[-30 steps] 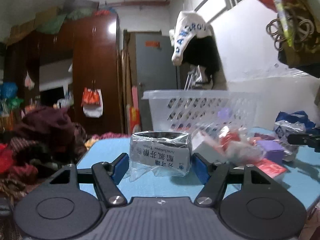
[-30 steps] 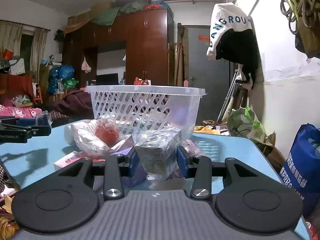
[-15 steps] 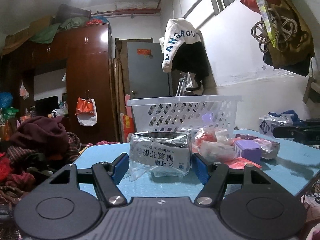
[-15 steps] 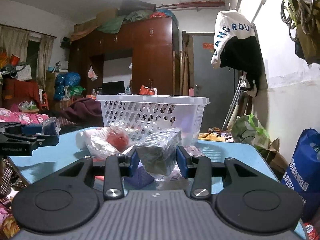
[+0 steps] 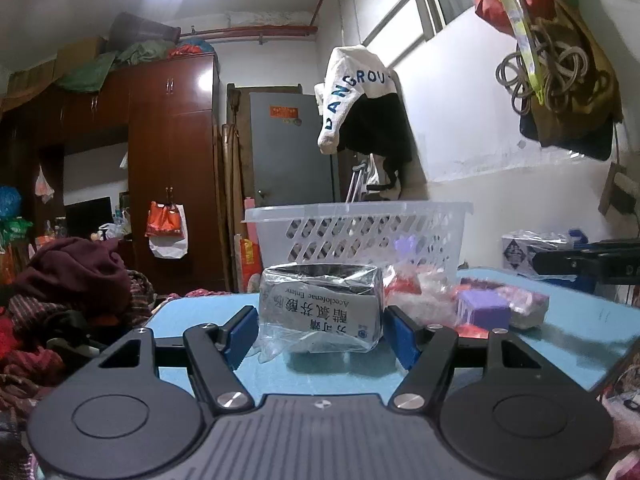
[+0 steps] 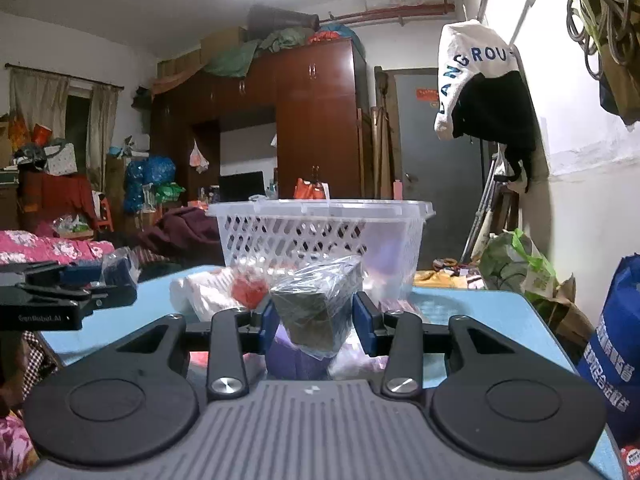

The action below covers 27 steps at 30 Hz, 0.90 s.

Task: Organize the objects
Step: 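Carry both boxes over the white basket and open both tools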

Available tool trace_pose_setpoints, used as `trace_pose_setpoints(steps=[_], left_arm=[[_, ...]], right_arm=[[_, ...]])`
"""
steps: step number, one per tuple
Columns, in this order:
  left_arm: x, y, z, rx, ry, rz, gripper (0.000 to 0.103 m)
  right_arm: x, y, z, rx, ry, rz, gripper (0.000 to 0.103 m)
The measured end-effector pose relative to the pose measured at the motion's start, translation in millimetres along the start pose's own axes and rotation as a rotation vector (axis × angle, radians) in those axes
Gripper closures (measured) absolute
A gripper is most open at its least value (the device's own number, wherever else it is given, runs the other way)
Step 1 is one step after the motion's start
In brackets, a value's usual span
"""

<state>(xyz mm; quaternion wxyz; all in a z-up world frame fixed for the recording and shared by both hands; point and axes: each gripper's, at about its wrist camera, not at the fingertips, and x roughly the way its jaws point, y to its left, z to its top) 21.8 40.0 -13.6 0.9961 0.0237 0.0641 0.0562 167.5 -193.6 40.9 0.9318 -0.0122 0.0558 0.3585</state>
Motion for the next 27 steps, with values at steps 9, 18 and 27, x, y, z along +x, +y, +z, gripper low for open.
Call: trace_pose_setpoints(steps=[9, 18, 27], left_arm=[[65, 15, 103, -0.064, -0.047, -0.061, 0.031], [188, 17, 133, -0.071, 0.163, -0.039, 0.024], [107, 27, 97, -0.094, 0.074, -0.040, 0.005]], right_arm=[[57, -4, 92, -0.056, -0.031, 0.039, 0.059], [155, -19, 112, -0.048, 0.141, 0.024, 0.043], [65, -33, 71, -0.014, 0.040, -0.007, 0.000]])
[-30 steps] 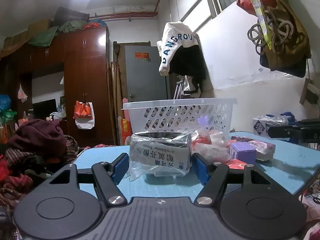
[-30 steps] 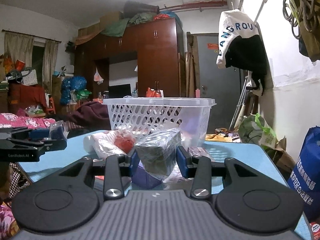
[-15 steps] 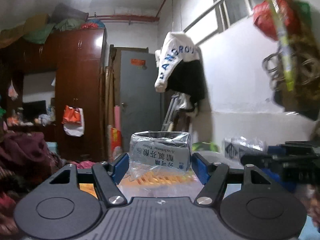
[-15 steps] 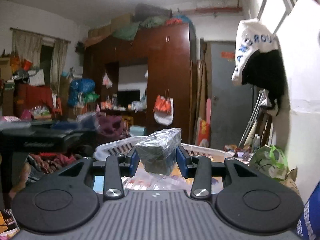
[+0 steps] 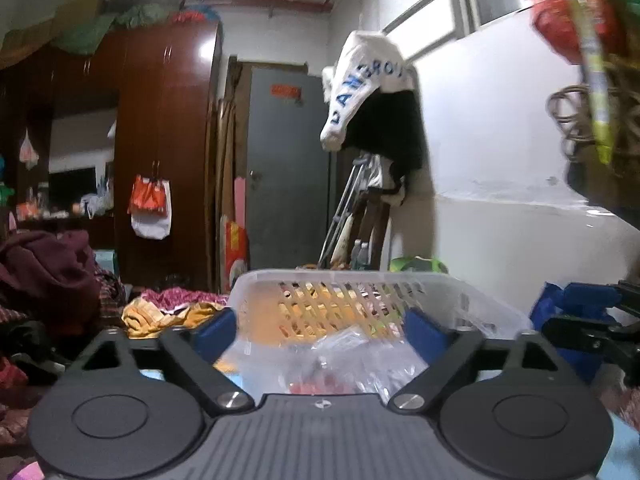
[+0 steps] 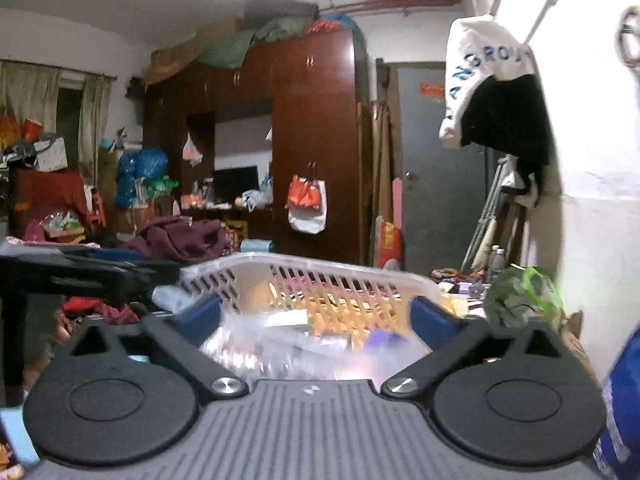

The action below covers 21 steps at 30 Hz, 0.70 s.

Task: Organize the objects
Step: 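Carry both boxes over the white basket and open both tools, then grasp the pink tissue pack with the left tool while the right tool grasps a silver-wrapped box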

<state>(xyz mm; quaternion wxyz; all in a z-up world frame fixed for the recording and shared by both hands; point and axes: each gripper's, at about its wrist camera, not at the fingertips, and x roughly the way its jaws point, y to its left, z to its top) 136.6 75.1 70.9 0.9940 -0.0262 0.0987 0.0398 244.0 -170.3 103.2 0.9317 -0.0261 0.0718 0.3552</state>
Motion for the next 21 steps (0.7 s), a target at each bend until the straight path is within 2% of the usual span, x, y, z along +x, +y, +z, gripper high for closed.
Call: trace_pose_setpoints(steps=[3, 6, 10, 15, 18, 21], left_arm=[[-36, -13, -39, -0.011, 0.030, -0.031, 0.005], [-60, -39, -81, 0.040, 0.078, -0.072, 0.005], [-57, -71, -107, 0.096, 0.156, -0.074, 0.005], [-44, -95, -121, 0.147, 0.207, -0.049, 0.005], [-41, -103, -124, 0.159, 0.223, -0.020, 0.005], [-33, -112, -125, 0.185, 0.214, 0.016, 0.005]], right_arm=[[-26, -4, -43, 0.011, 0.067, -0.032, 0.000], [-31, 2, -73, -0.024, 0.141, -0.118, 0.000], [-21, 12, -84, -0.046, 0.217, -0.094, 0.000], [-9, 21, -81, -0.070, 0.255, -0.136, 0.002], [-7, 23, -82, -0.100, 0.272, -0.162, 0.014], [-15, 22, -88, -0.113, 0.245, -0.140, 0.031]])
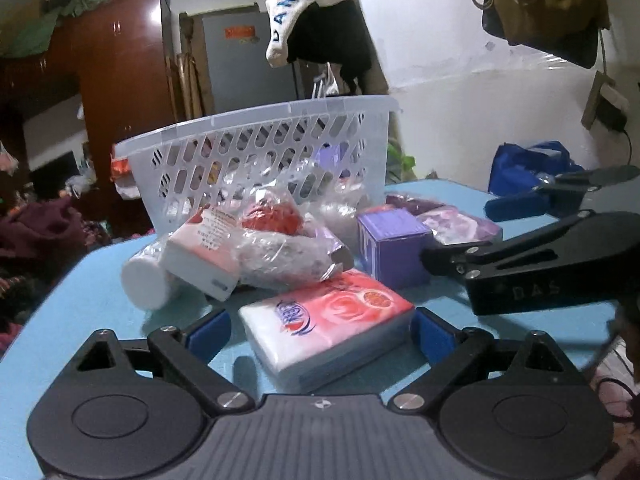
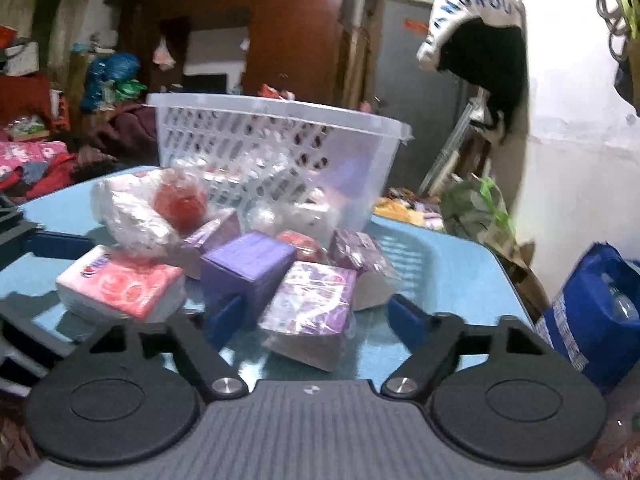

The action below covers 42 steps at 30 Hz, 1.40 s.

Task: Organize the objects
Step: 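Grasp the pink tissue pack with the left tool while the right tool grasps a silver-wrapped box, then lift both items over the white basket and open both tools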

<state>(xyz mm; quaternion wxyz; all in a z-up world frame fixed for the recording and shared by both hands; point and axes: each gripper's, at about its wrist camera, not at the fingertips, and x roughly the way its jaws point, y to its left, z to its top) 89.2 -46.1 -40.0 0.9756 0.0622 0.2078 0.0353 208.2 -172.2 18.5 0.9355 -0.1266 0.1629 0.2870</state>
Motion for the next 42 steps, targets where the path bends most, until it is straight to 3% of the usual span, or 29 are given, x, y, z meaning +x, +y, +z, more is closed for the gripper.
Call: trace_pose_setpoints(steps=[1, 3, 6, 9, 14, 16, 18, 20, 27, 31, 42], left_arm=[[0, 0, 0, -0.004, -0.004, 0.000, 0.005], [-1, 2, -2, -0.015, -0.009, -0.011, 0.013], [-4, 9, -5, -0.050, -0.031, -0.044, 0.015], [-14, 11, -13, -0.041, -0.077, -0.047, 0.015], [-24, 20, -19, -0.039, -0.085, -0.059, 0.015], [-25, 21, -20, -0.030, -0.091, -0.056, 0.015], [-22, 20, -19, -0.025, -0.082, -0.060, 0.015], [-19, 18, -19, -0.018, -0.078, -0.065, 0.014], [-30, 18, -22, -0.014, -0.147, -0.038, 0.015], [-46, 26, -26, -0.027, -0.189, -0.061, 0.015], [-54, 60, -20, -0.116, -0.248, -0.043, 0.015]], right_arm=[[-2, -3, -1, 0.016, -0.014, -0.004, 0.037], [-6, -9, -5, 0.059, -0.043, 0.009, 0.040], [-12, -16, -12, 0.108, -0.061, 0.036, 0.048], [-19, -17, -19, 0.128, -0.068, 0.052, 0.048], [-14, -14, -15, 0.127, -0.068, 0.032, 0.046], [-7, -9, -12, 0.115, -0.050, 0.018, 0.037], [0, -3, -10, 0.094, -0.020, -0.009, 0.039], [2, -1, -11, 0.087, -0.013, -0.016, 0.052], [-20, -5, -20, 0.088, -0.065, -0.023, 0.053], [-38, -1, -22, 0.081, -0.104, -0.012, 0.053], [-43, 4, -11, 0.107, -0.162, 0.080, 0.053]])
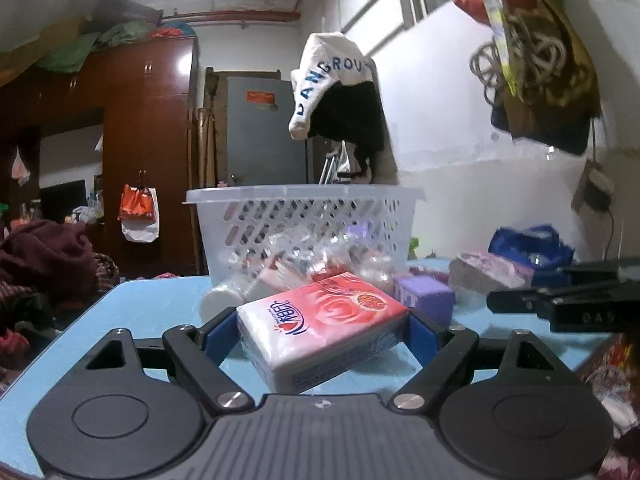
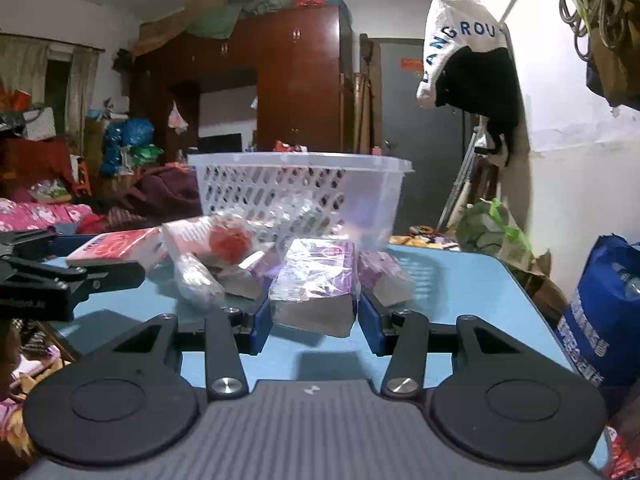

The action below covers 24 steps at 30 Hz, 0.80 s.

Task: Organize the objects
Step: 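Lift both items over the white basket and open both tools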

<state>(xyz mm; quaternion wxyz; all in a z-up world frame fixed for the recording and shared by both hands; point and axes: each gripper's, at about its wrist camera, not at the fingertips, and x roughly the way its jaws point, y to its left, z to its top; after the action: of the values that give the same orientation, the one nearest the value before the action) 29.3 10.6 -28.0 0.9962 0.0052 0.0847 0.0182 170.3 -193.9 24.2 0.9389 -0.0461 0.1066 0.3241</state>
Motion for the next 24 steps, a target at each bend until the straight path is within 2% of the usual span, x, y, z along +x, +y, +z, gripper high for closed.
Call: trace_pose_setpoints(steps=[8, 10, 15, 18, 21, 24], left_arm=[[0, 20, 15, -0.048, -0.045, 0.009, 0.015], [3, 26, 28, -0.047, -0.067, -0.001, 0.015], [26, 50, 80, -0.130, -0.095, -0.042, 0.015], [56, 57, 111, -0.143, -0.086, -0.045, 0.015], [105, 61, 138, -0.150, -0.003, -0.012, 0.015], [141, 66, 138, -0.165, 0.066, 0.003, 0.015]], right_arm=[[4, 0, 17, 0.006, -0.049, 0.042, 0.053], [7, 0, 29, -0.009, -0.060, 0.049, 0.053], [18, -5, 76, -0.021, -0.124, 0.084, 0.053], [40, -7, 102, -0.055, -0.117, 0.055, 0.053], [80, -16, 121, -0.040, -0.048, 0.016, 0.053], [105, -23, 121, -0.028, 0.001, 0.019, 0.053]])
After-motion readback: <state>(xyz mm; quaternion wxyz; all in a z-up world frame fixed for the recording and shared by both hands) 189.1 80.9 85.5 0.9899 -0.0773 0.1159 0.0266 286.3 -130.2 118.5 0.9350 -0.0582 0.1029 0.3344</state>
